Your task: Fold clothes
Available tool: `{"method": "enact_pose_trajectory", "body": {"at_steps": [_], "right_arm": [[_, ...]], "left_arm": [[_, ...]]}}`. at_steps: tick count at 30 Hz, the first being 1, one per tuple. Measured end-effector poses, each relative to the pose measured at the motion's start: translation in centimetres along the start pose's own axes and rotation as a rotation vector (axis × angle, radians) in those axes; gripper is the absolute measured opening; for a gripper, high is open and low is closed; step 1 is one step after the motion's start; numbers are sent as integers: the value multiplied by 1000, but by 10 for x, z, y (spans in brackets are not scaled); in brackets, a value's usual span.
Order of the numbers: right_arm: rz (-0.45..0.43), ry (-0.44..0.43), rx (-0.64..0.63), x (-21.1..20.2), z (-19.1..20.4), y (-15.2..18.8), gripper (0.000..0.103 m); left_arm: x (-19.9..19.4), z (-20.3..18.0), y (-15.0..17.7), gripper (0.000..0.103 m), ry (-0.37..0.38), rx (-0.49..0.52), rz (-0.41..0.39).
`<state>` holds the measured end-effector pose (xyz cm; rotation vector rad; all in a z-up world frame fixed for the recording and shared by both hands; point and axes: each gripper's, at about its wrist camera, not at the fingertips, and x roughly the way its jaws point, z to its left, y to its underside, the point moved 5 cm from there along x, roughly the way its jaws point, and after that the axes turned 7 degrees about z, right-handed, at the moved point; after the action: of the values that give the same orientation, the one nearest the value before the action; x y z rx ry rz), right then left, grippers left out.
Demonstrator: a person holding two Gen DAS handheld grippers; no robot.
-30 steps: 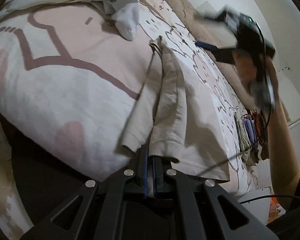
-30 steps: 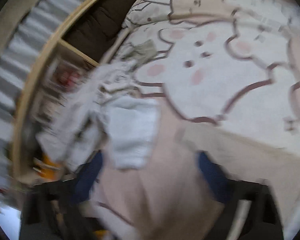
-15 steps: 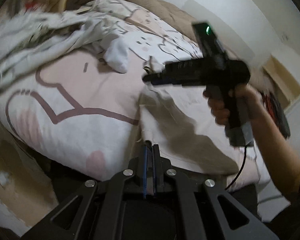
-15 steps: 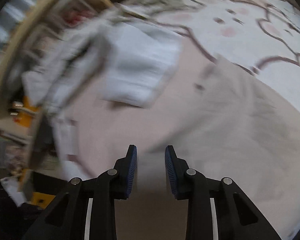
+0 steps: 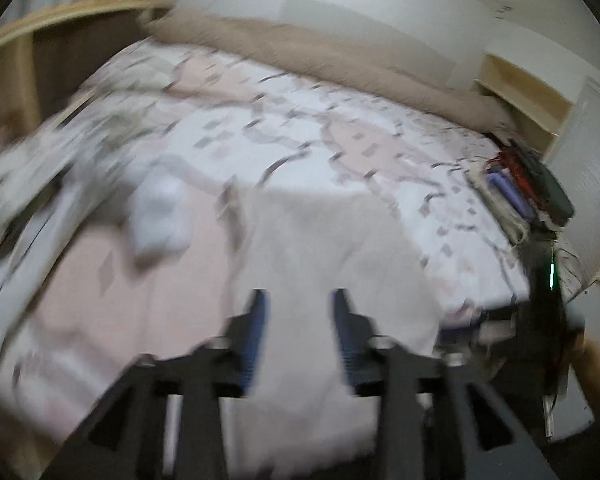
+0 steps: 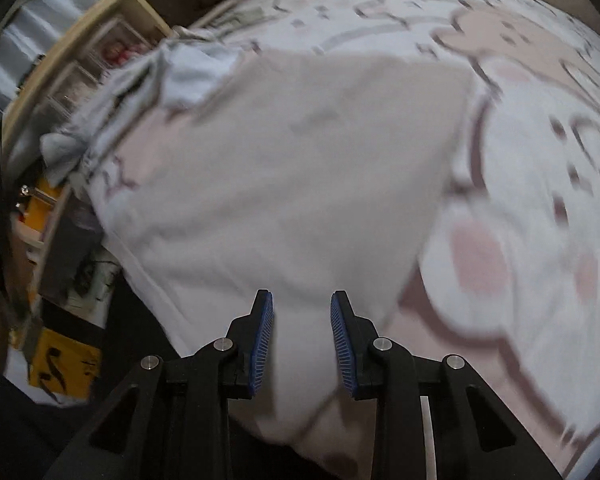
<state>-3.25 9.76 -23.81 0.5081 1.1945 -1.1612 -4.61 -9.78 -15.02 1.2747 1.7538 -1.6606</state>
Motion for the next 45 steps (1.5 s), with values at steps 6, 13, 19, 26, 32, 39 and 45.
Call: {"method": "enact_pose_trajectory", "body": {"at_steps": [6,13,19,26,32,39,45], "right_arm": [[-45,97,-16,7,2,21,31],[-66,146,-51,2,1,31,31],[-85,141,58,-13,-22,43,31],[-182,438,98,-57,-63,31,59],[-51,490,54,-30,-103,27,83],[-69,402,110,-16,-129,45,103],[-92,444,148,-17,-132,47,103]], "left_arm": [[118,-7,-65,41,-35,46,122],[182,68,-92,41,-172,-54,180],[173,84,-103,43,-210,-32,155],[133,83,-93,44,-205,18,123],[117,50,-69,45,-155,81,130],[129,-12,-76,45,-81,191,180],[176,-48,-106,45,-10,187,283]]}}
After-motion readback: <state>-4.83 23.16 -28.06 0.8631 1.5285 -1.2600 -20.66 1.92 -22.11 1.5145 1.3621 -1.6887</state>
